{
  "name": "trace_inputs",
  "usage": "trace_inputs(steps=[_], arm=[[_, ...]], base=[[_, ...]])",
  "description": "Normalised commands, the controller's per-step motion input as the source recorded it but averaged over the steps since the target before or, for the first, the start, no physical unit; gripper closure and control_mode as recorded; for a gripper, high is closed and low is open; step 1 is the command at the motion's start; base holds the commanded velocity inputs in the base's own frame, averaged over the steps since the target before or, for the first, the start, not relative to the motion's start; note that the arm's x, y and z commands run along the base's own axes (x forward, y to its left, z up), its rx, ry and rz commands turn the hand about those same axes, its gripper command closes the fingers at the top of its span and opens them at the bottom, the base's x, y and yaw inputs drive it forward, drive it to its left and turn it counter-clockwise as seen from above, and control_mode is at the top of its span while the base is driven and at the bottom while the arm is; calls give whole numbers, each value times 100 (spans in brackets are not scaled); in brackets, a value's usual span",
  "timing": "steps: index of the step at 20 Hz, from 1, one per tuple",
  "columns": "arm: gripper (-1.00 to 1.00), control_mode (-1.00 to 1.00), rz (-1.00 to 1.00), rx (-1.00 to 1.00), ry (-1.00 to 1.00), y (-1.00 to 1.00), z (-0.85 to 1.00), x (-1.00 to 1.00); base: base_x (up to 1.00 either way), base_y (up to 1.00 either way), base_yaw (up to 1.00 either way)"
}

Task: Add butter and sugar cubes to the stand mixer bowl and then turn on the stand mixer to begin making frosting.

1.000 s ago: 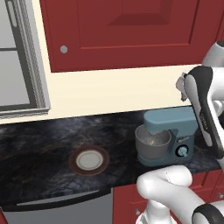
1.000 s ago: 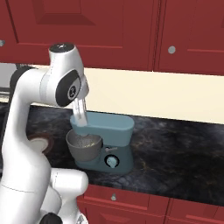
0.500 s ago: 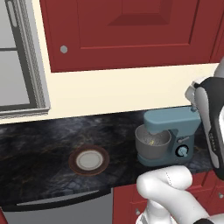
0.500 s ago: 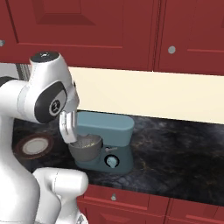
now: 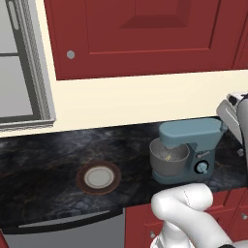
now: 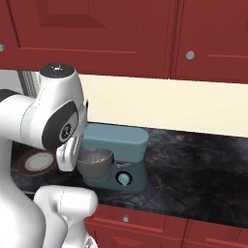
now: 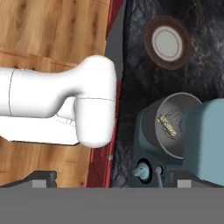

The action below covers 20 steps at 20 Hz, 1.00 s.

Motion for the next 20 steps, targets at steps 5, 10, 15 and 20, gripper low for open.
trace_inputs(steps=[5, 10, 15, 20], arm=[[-100, -100, -16, 12, -1, 0, -12, -16], [-100, -100, -32, 12, 0, -2, -22, -9], [-100, -100, -16, 38, 0, -17, -23, -18], [-100, -100, -17, 45, -4, -8, -21, -9]], base=[[0, 0, 0], [0, 0, 0], [0, 0, 0], [0, 0, 0]])
